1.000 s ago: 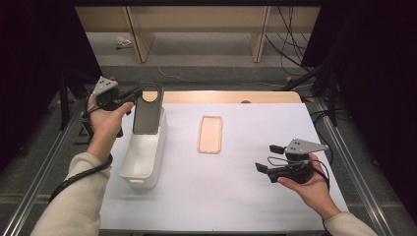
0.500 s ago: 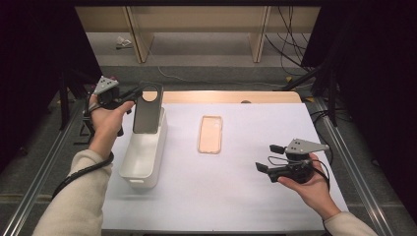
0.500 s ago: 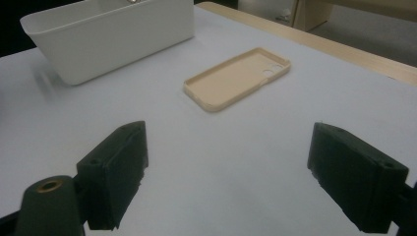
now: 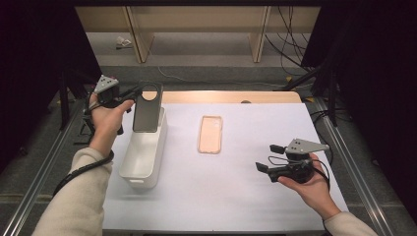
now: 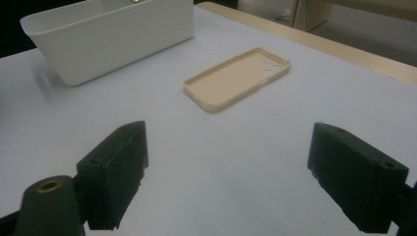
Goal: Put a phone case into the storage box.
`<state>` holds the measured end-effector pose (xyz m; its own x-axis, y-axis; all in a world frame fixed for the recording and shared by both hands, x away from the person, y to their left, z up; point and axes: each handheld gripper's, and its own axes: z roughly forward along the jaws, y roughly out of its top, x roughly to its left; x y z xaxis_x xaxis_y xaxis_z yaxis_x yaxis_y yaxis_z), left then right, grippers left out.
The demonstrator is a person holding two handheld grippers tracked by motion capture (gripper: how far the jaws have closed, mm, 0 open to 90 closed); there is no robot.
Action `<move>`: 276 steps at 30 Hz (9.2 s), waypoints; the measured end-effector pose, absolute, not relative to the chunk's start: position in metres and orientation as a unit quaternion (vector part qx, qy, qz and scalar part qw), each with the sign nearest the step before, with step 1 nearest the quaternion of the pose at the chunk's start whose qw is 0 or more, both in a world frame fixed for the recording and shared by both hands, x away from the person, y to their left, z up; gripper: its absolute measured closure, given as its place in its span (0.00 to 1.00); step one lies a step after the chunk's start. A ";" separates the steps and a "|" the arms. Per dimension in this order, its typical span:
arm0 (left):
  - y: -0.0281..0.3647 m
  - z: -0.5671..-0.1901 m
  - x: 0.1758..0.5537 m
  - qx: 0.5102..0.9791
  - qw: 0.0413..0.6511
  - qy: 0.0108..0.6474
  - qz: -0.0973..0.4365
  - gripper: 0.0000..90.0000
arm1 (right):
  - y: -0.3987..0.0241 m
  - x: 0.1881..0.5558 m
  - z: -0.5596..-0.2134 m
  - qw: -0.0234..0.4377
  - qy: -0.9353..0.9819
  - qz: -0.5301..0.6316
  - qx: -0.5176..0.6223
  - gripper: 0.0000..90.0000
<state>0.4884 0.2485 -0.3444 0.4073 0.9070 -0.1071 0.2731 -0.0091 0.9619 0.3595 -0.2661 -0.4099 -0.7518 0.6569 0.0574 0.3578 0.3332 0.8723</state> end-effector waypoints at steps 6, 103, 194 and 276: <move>0.249 -0.346 0.493 0.648 0.533 0.456 0.297 0.91 | -0.266 0.360 -0.410 0.154 0.801 0.483 0.317 0.18; 0.255 -0.399 0.548 0.677 0.457 0.509 0.272 0.87 | -0.266 0.362 -0.413 0.138 0.802 0.487 0.318 0.18; 0.242 -0.376 0.441 0.693 0.438 0.496 0.286 0.12 | -0.264 0.361 -0.413 0.136 0.803 0.483 0.321 0.18; 0.148 -0.397 0.354 0.766 0.455 0.380 0.250 0.77 | -0.268 0.364 -0.411 0.133 0.795 0.490 0.334 0.18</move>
<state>0.3537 0.1476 -0.3971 0.5866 0.8090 0.0367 0.3547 -0.2974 0.8864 0.3641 -0.2678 -0.4111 -0.7421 0.6602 0.1158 0.4003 0.2981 0.8665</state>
